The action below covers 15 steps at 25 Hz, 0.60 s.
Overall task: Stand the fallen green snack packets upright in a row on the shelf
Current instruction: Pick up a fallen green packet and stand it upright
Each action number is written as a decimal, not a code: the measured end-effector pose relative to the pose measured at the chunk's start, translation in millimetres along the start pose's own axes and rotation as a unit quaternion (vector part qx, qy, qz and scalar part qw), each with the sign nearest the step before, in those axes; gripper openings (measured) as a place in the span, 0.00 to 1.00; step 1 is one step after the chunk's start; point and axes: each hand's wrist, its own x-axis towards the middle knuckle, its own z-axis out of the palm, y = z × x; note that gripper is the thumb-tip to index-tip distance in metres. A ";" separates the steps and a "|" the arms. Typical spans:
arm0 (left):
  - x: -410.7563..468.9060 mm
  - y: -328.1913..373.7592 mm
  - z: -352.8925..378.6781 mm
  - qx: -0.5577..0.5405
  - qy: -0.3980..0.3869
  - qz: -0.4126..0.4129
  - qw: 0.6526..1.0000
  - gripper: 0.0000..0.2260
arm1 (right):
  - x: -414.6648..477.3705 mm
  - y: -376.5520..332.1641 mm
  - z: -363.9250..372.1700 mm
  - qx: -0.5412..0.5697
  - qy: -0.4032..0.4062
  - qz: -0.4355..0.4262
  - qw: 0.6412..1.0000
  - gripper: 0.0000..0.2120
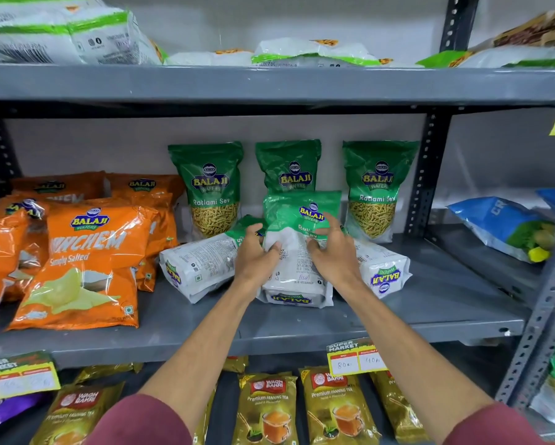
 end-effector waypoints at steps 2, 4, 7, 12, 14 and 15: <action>-0.8 2.5 -0.7 -0.018 0.011 0.027 0.999 0.26 | -4.8 -3.2 2.2 -0.005 0.021 -0.052 0.998 0.31; 0.0 0.5 -2.6 -0.038 0.008 0.055 0.998 0.29 | -11.7 -3.8 3.5 -0.026 0.047 -0.101 0.993 0.30; -0.8 -8.5 -6.4 -0.086 -0.024 0.079 0.993 0.34 | -28.1 0.8 8.6 -0.068 0.090 -0.165 0.980 0.30; -3.0 -15.9 -8.6 -0.096 -0.054 0.092 0.990 0.38 | -46.4 14.5 22.0 -0.086 0.129 -0.210 0.965 0.27; -5.8 -16.3 -11.9 -0.098 -0.053 0.106 0.988 0.37 | -44.6 16.3 17.9 -0.034 0.135 -0.193 0.971 0.29; -8.9 -17.4 -14.7 -0.084 -0.028 0.121 0.989 0.37 | -42.0 16.9 13.7 -0.004 0.143 -0.181 0.973 0.32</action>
